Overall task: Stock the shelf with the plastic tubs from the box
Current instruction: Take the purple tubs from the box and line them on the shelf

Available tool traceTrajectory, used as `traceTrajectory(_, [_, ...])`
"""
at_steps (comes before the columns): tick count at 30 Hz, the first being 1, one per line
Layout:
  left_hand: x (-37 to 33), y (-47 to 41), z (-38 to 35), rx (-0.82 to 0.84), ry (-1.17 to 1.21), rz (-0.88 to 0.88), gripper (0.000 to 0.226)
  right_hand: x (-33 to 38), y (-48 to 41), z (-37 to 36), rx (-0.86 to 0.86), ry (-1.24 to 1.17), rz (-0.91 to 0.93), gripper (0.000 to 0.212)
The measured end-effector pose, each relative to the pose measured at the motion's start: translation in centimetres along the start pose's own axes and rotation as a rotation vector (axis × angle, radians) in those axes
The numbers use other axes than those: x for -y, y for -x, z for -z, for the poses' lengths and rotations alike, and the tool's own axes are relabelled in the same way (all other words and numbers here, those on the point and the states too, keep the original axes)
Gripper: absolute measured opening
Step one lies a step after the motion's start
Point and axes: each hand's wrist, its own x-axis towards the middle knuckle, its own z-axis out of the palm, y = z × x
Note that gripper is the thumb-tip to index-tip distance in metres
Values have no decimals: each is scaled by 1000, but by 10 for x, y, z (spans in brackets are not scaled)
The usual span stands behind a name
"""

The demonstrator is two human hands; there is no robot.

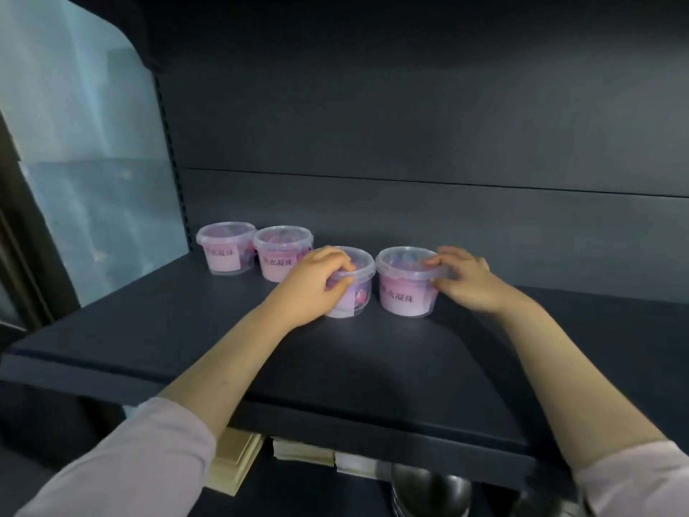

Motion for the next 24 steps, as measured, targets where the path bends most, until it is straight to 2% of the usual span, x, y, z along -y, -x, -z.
traceTrajectory(3, [20,-30,-7,38,73,82,21,-4,-31,-4,6,-125,-104,36])
traceTrajectory(6, [36,-48,-13,50,84,103,26,-3,-49,-14,-82,-83,-98,47])
traceTrajectory(10, [54,-54,-18,-20,77,118,36,-7,-53,-25,-160,-152,-58,39])
traceTrajectory(12, [67,-52,-16,-44,-25,121,41,-9,-51,-28,-211,-123,-50,40])
traceTrajectory(17, [77,-50,-14,-127,-246,67,28,0,-50,-32,-307,104,8,41])
traceTrajectory(24, [73,-51,-18,-151,-257,76,28,6,-47,-30,-312,91,19,32])
